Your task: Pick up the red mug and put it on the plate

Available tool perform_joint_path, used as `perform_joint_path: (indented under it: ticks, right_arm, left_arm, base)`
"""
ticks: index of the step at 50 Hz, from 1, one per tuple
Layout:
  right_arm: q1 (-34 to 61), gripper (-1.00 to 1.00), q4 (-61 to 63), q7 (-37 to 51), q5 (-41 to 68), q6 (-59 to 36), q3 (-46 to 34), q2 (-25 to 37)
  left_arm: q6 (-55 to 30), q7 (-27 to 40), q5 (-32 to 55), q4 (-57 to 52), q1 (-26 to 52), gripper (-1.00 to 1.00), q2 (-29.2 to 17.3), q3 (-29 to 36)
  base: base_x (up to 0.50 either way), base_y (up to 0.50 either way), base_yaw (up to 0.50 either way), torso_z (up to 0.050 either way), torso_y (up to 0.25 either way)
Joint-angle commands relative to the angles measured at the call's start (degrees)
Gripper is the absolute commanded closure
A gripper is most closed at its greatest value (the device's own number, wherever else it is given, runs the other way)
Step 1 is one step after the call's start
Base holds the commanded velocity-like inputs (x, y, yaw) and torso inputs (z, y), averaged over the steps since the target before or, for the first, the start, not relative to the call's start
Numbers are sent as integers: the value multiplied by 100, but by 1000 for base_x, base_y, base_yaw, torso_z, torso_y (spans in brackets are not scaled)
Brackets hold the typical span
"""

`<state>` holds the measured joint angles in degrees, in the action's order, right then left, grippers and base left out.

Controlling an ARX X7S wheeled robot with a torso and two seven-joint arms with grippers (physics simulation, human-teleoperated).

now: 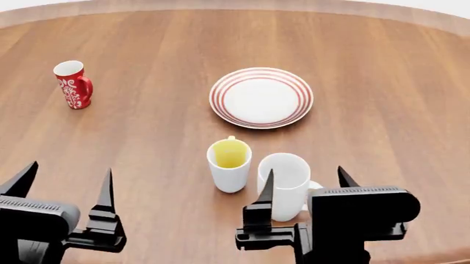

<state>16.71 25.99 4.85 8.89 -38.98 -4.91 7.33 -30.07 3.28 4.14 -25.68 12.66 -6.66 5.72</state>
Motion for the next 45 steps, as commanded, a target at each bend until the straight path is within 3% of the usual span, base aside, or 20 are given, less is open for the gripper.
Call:
perform_joint_path:
  ticks: [1, 22, 34, 45]
  right_arm:
    - [548, -100, 551, 104, 108, -854, -35, 150]
    - [1894, -100, -503, 752, 22, -1432, 1108, 384]
    - [2039, -100, -690, 834, -29, -1505, 1115, 504]
    - [1960, -100, -687, 771, 12, -1409, 1035, 546]
  left_arm:
    - [-665, 38, 75, -543, 358, -100, -112, 89]
    - [-610, 128, 214, -462, 416, -100, -239, -50]
    - [-624, 171, 260, -452, 452, -100, -284, -24]
    - [-556, 206, 307, -385, 421, -100, -309, -10]
  base:
    - [0, 0, 0, 0, 0]
    - [0, 0, 0, 0, 0]
    - [0, 0, 0, 0, 0]
    - [458, 0, 0, 0, 0]
